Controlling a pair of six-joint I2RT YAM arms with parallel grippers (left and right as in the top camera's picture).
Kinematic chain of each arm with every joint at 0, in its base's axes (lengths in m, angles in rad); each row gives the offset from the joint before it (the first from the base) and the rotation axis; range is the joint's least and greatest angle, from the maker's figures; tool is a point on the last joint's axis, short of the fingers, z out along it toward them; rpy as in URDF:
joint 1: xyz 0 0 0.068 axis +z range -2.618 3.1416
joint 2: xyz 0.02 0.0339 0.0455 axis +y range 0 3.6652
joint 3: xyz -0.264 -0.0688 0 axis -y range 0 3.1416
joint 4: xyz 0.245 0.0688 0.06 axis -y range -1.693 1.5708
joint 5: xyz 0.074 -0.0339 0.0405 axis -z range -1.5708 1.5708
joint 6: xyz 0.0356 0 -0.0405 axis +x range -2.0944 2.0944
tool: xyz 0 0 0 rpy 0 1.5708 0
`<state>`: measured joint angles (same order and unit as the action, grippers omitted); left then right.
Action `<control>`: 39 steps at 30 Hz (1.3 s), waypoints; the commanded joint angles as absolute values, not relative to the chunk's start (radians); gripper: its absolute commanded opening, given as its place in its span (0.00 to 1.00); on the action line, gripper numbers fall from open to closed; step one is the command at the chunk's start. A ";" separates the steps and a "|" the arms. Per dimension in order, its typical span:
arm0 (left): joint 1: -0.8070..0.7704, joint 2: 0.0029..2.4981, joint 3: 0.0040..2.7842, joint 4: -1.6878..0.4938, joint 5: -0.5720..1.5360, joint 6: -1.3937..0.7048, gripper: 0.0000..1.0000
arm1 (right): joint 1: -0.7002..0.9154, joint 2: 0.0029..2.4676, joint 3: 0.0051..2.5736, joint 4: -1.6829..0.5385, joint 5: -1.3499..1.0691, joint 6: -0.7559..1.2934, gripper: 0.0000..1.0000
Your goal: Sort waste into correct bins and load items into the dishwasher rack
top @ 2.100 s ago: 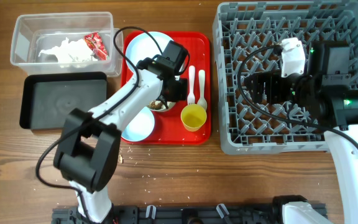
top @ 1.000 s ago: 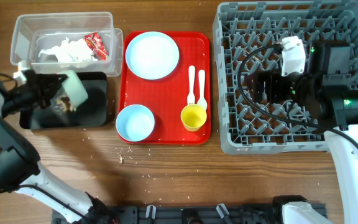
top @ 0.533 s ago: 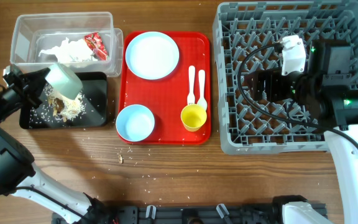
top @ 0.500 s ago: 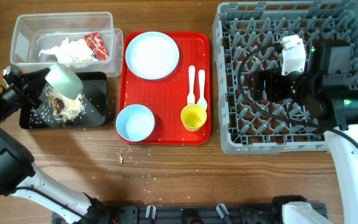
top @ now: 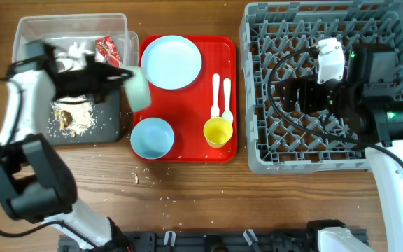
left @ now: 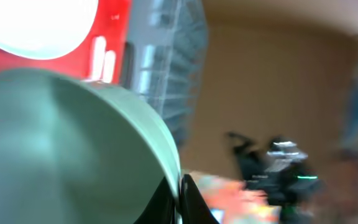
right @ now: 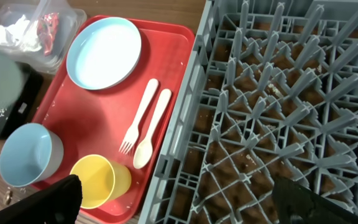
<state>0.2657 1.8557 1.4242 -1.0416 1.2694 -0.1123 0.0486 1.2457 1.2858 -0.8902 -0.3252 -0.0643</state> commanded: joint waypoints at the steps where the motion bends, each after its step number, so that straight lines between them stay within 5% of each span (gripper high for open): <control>1: -0.015 1.833 1.425 -0.951 0.777 -0.181 0.04 | 0.046 1.253 1.307 -0.884 -0.339 -0.049 1.00; 5: -0.325 1.835 1.425 -0.838 0.167 -0.226 0.04 | 0.046 1.253 1.307 -0.887 -0.339 -0.049 1.00; 9: -0.502 1.848 1.425 -0.814 -0.097 -0.226 0.04 | 0.046 1.253 1.307 -0.892 -0.339 -0.049 1.00; 10: -0.520 1.859 1.425 -0.814 -0.106 -0.225 0.04 | 0.046 1.253 1.307 -0.892 -0.339 -0.049 1.00; 15: -0.537 1.892 1.426 -0.817 -0.106 -0.225 0.41 | 0.046 1.253 1.307 -0.900 -0.339 -0.049 1.00; 22: -0.524 1.798 1.607 -0.973 0.249 -0.156 0.50 | 0.046 1.253 1.307 -0.899 -0.339 -0.049 1.00; 33: -0.598 1.867 1.347 -0.880 0.253 -0.165 0.46 | 0.046 1.253 1.307 -0.906 -0.339 -0.041 1.00; 36: -0.600 1.895 1.339 -0.856 0.254 -0.170 0.31 | 0.046 1.253 1.307 -0.907 -0.339 -0.041 1.00; 38: -0.603 1.906 1.339 -0.849 0.254 -0.176 0.08 | 0.046 1.253 1.307 -0.907 -0.339 -0.042 1.00; 39: -0.603 1.906 1.339 -0.846 0.254 -0.193 0.04 | 0.046 1.253 1.307 -0.907 -0.339 -0.042 1.00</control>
